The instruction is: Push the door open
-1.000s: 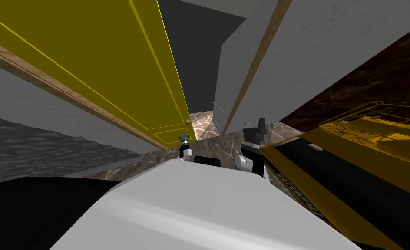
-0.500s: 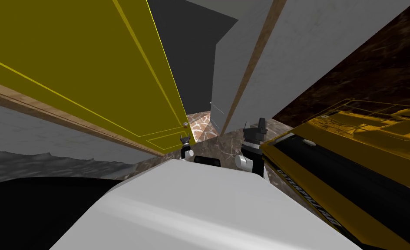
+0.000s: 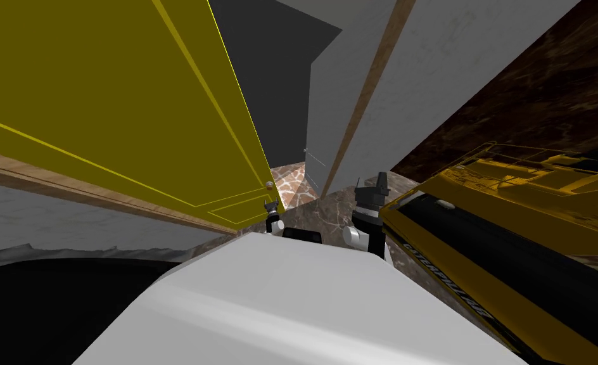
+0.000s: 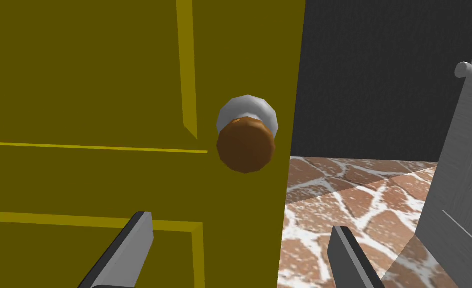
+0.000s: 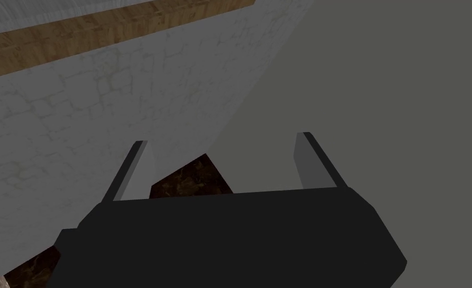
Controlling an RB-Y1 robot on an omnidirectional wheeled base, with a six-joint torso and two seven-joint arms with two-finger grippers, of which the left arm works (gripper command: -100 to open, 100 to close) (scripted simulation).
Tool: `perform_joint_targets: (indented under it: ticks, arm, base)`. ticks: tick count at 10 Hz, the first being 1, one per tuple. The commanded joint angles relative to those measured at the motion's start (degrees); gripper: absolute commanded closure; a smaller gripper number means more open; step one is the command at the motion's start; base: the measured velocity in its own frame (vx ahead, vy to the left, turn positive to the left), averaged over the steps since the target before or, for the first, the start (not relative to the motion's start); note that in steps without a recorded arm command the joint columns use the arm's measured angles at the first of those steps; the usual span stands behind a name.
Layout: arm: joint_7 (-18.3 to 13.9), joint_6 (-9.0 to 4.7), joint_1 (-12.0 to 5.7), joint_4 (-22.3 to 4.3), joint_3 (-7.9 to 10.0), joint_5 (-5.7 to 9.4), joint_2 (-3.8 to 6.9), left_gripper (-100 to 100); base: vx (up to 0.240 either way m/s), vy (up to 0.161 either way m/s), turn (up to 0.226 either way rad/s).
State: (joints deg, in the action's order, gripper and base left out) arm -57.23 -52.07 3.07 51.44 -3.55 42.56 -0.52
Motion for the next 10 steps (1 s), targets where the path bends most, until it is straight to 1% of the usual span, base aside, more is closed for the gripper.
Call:
perform_joint_targets:
  ticks: [1, 4, 5, 7, 8, 9, 10]
  arm:
    - [-0.41, -0.28, 0.13, -0.30, 0.07, 0.10, 1.57, -100]
    - [-1.03, -0.70, 0.33, -0.76, 0.17, 0.26, 2.74, -100]
    - [-1.31, -0.89, 0.41, -0.95, 0.21, 0.32, 2.93, -100]
    - [-1.83, -1.24, 0.58, -1.33, 0.30, 0.45, 2.78, -100]
    - [-2.04, -1.39, 0.65, -1.49, 0.34, 0.51, 2.49, -100]
    - [-2.34, -1.60, 0.74, -1.71, 0.38, 0.58, 1.81, -100]
    - [-2.07, -1.36, 0.95, -1.19, 0.34, 0.53, 2.15, -100]
  base:
    - [0.120, 0.079, -0.025]
    - [0.164, 0.088, -0.032]
    - [0.187, 0.097, -0.042]
    - [0.203, 0.093, -0.031]
    - [0.191, 0.114, -0.031]
    - [0.182, 0.107, -0.035]
    - [0.082, 0.048, -0.010]
